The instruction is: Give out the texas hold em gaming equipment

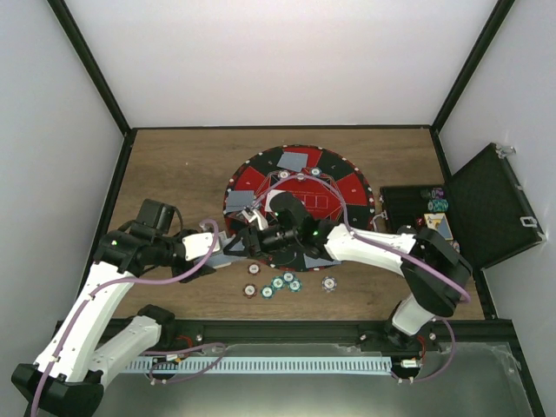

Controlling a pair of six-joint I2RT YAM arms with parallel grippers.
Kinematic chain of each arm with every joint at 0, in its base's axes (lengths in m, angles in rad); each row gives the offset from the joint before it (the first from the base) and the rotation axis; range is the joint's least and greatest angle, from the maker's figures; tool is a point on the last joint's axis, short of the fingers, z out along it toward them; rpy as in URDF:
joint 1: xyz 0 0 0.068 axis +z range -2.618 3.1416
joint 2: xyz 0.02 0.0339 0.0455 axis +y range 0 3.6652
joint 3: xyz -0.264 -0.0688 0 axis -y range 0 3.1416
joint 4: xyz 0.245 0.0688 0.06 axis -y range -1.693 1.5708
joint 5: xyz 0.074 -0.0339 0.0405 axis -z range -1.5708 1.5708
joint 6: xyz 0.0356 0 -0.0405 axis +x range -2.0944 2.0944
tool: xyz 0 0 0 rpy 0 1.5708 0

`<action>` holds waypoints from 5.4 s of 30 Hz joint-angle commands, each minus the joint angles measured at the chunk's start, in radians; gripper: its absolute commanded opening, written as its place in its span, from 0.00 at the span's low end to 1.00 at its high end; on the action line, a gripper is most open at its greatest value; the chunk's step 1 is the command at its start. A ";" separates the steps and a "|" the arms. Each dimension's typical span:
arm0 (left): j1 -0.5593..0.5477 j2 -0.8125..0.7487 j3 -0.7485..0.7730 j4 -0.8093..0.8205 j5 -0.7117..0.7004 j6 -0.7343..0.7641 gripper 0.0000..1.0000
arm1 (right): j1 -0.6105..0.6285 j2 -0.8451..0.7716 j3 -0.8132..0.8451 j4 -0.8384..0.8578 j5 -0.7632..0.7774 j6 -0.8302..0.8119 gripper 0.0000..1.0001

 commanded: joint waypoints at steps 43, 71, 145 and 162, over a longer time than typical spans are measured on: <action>0.002 -0.007 -0.018 0.018 -0.029 -0.008 0.09 | -0.174 0.473 0.412 -0.225 1.770 -1.346 0.01; 0.002 0.013 0.035 0.017 -0.002 -0.018 0.10 | -0.132 0.036 0.429 -0.746 0.919 -0.674 0.95; 0.001 0.012 0.020 0.049 0.015 -0.010 0.10 | -0.052 -0.080 -0.005 -0.057 0.041 -0.011 0.13; 0.001 0.020 0.023 0.048 0.003 -0.006 0.11 | -0.345 -0.255 -0.093 -0.187 -0.044 -0.102 0.01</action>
